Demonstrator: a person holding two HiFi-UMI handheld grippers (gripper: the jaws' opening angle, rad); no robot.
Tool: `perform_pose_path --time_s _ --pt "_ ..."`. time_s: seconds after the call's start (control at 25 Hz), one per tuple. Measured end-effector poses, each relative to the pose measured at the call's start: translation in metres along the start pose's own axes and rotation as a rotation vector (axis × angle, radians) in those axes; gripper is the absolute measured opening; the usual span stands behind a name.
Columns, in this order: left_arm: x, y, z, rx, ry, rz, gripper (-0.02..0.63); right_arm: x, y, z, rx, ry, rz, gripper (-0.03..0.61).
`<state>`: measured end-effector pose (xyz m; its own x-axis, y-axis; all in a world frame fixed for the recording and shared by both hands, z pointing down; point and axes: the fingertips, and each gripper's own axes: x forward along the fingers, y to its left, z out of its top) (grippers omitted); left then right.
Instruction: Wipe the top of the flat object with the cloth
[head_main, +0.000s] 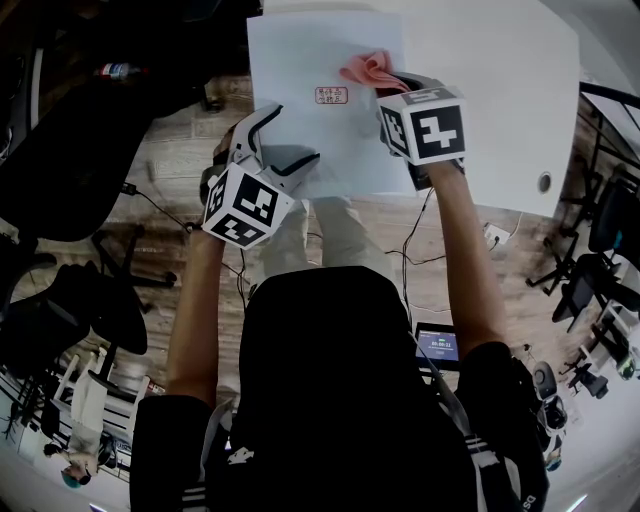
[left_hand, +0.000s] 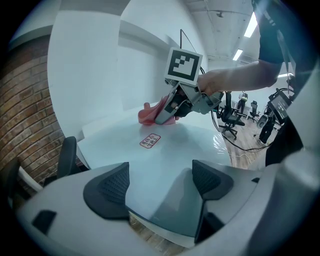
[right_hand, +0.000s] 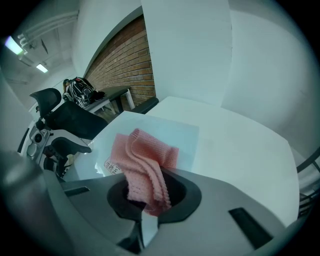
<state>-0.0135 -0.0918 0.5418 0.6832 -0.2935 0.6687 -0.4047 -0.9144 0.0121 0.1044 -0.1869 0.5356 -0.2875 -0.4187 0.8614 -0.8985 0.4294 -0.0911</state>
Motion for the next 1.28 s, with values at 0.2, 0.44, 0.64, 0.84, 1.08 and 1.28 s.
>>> perform_pose_path --time_s 0.2,0.44,0.64,0.84,1.08,1.28 --pt "0.000 0.000 0.001 -0.001 0.001 0.000 0.387 0.001 0.005 0.002 0.004 -0.003 0.030 0.044" --pt "-0.002 0.000 0.000 0.000 -0.003 0.002 0.387 0.008 0.035 0.009 -0.049 -0.003 0.083 0.044" --pt "-0.002 0.000 -0.001 0.001 -0.007 0.001 0.387 0.013 0.060 0.011 -0.086 -0.006 0.139 0.044" --pt "0.000 -0.001 0.000 0.000 -0.007 -0.001 0.387 0.014 0.079 0.009 -0.120 0.005 0.186 0.044" --pt "0.000 0.000 -0.001 0.000 -0.007 -0.001 0.387 0.016 0.109 0.002 -0.180 0.027 0.246 0.044" --pt "0.001 0.000 0.000 -0.001 -0.009 -0.001 0.387 0.016 0.114 0.001 -0.183 0.029 0.262 0.044"
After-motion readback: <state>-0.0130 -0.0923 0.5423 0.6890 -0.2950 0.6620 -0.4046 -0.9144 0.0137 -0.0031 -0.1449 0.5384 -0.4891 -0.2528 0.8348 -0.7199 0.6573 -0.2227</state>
